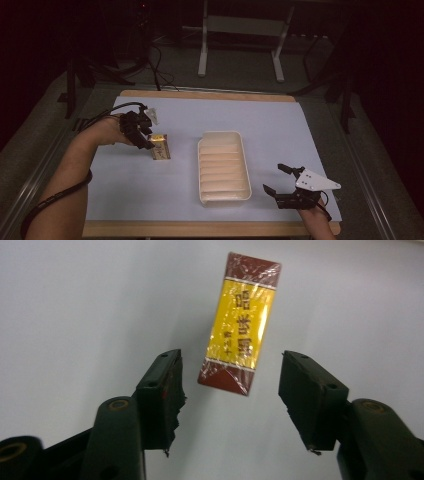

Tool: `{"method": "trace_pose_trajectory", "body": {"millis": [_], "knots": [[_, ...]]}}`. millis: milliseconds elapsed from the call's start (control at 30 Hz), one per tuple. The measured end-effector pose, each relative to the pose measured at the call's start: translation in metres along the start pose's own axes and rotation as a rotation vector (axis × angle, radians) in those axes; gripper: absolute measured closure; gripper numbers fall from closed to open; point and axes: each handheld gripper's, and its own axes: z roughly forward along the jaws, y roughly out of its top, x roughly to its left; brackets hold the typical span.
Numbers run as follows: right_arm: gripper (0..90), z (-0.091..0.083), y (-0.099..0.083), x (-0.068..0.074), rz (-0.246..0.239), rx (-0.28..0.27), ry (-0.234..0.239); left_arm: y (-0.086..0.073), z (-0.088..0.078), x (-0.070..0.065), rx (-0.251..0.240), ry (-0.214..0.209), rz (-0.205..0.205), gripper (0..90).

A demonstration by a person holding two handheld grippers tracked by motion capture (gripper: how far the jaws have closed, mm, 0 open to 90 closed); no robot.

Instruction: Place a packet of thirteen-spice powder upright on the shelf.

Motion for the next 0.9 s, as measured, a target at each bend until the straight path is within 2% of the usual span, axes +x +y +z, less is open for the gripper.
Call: {"method": "trace_pose_trajectory", "body": {"millis": [300,633,900], "knots": [[16.0,0.001,0.0,0.0,-0.002,0.006,0.008,0.003,0.012,0.001,0.019,-0.015,0.006,57.2],[16.1,0.002,-0.001,0.0,-0.002,0.01,0.013,0.008,0.018,0.0,0.041,-0.033,0.017,62.6],[16.1,0.002,-0.001,-0.001,0.004,0.01,0.015,0.01,0.018,-0.002,0.059,-0.051,0.049,66.9]]}}
